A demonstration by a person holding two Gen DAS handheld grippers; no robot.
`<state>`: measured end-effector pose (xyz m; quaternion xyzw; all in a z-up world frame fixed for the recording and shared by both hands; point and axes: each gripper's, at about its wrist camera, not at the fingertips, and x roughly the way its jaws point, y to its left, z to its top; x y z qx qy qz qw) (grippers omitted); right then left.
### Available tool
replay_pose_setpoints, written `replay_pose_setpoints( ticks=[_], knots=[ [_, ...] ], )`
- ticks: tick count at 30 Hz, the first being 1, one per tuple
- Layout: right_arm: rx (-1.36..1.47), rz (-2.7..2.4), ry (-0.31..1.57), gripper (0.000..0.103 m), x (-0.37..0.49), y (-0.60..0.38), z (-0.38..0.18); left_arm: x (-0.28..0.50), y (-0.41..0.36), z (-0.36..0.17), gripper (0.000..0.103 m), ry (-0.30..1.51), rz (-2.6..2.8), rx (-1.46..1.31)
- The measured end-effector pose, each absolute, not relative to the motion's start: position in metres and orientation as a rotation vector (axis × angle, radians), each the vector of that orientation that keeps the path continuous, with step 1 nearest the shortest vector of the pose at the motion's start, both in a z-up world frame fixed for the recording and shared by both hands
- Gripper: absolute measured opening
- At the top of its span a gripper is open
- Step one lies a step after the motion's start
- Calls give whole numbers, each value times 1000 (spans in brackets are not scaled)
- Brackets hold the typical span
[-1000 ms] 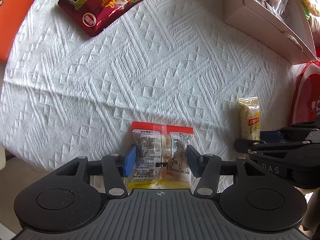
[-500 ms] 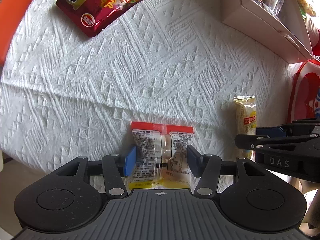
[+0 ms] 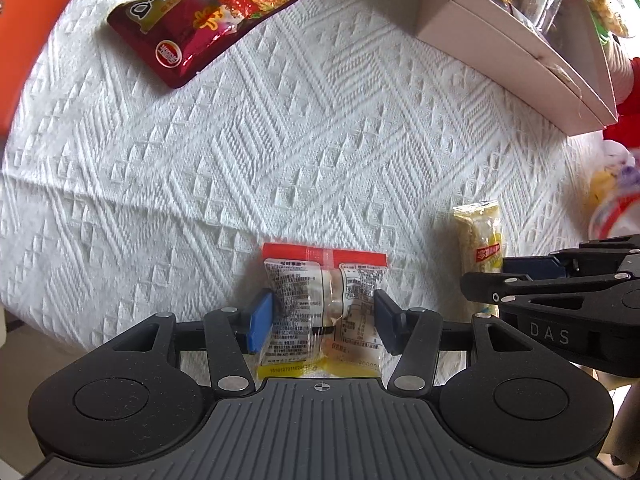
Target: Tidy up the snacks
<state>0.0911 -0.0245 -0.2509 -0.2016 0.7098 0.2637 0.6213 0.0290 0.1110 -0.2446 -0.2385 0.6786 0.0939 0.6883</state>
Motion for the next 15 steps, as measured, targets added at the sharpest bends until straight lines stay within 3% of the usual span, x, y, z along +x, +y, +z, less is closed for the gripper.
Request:
replay_pose_setpoints(
  ticks=[15],
  knots=[
    [-501,710,1586,29,98,-46,-234,26,87,-239,59,1486,292,-564]
  ],
)
